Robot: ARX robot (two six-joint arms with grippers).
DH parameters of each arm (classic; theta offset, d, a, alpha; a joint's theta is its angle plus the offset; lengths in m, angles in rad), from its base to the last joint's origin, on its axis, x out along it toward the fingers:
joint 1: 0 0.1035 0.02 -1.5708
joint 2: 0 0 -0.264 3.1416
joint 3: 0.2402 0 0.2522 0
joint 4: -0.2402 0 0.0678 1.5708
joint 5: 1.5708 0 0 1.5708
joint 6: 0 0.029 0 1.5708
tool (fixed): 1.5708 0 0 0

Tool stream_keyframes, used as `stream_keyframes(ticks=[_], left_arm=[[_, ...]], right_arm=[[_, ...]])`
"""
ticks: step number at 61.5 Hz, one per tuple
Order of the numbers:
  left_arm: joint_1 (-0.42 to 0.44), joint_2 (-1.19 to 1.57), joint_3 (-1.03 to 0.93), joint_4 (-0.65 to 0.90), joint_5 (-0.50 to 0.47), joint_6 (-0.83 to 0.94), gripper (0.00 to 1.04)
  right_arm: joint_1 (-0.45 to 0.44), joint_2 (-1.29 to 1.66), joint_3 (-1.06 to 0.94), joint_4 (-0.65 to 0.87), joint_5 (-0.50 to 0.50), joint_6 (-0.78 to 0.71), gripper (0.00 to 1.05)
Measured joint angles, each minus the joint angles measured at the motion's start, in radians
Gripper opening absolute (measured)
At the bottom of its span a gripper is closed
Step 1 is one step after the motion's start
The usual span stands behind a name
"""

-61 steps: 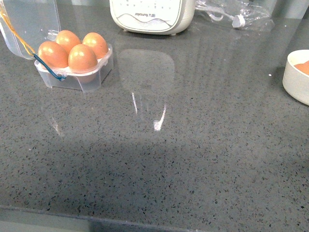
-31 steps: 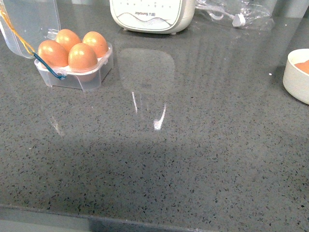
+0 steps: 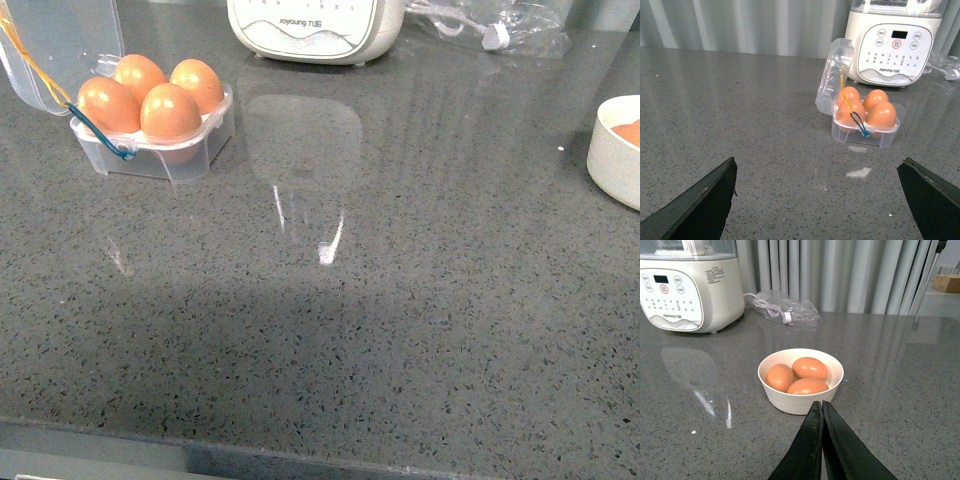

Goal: Put egg into box

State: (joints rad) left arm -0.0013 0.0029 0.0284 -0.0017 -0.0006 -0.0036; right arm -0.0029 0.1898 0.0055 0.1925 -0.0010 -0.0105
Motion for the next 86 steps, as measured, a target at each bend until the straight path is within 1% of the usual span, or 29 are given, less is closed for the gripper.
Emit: stream_keyframes(ticks=[6,8,11,15,34,36,45,47,51,55,57,60,64,70,74,86], left_arm=[[0.000,0.000,0.000,0.000,0.000,0.000,0.98],[0.000,0.000,0.000,0.000,0.000,0.000,0.98],[0.000,0.000,0.000,0.000,0.000,0.000,0.98],[0.000,0.000,0.000,0.000,0.000,0.000,0.98],[0.000,-0.002,0.000,0.000,0.000,0.000,0.98],[0.000,-0.002,0.000,0.000,0.000,0.000,0.98],[0.000,-0.002,0.000,0.000,0.000,0.000,0.98],[0.000,-0.002,0.000,0.000,0.000,0.000,0.98],[0.000,-0.002,0.000,0.000,0.000,0.000,0.98],[0.000,-0.002,0.000,0.000,0.000,0.000,0.98],[0.000,-0.002,0.000,0.000,0.000,0.000,0.98],[0.000,-0.002,0.000,0.000,0.000,0.000,0.98],[0.000,-0.002,0.000,0.000,0.000,0.000,0.98],[0.000,-0.002,0.000,0.000,0.000,0.000,0.98],[0.000,-0.002,0.000,0.000,0.000,0.000,0.98],[0.000,-0.002,0.000,0.000,0.000,0.000,0.98]], right_arm=[[0.000,-0.040,0.000,-0.041,0.000,0.000,0.03],[0.000,-0.094,0.001,-0.120,0.000,0.000,0.03],[0.000,-0.142,0.001,-0.178,0.000,0.000,0.03],[0.000,-0.183,0.001,-0.186,0.000,0.000,0.03],[0.000,-0.185,0.001,-0.192,0.000,0.000,0.03],[0.000,-0.185,0.001,-0.192,0.000,0.000,0.07],[0.000,-0.185,0.001,-0.192,0.000,0.000,0.31],[0.000,-0.185,0.001,-0.192,0.000,0.000,0.35],[0.000,-0.185,0.001,-0.192,0.000,0.000,0.45],[0.000,-0.185,0.001,-0.192,0.000,0.000,0.56],[0.000,-0.185,0.001,-0.192,0.000,0.000,0.63],[0.000,-0.185,0.001,-0.192,0.000,0.000,0.70],[0.000,-0.185,0.001,-0.192,0.000,0.000,0.84],[0.000,-0.185,0.001,-0.192,0.000,0.001,0.99],[0.000,-0.185,0.001,-0.192,0.000,0.001,0.97],[0.000,-0.185,0.001,-0.192,0.000,0.002,0.97]])
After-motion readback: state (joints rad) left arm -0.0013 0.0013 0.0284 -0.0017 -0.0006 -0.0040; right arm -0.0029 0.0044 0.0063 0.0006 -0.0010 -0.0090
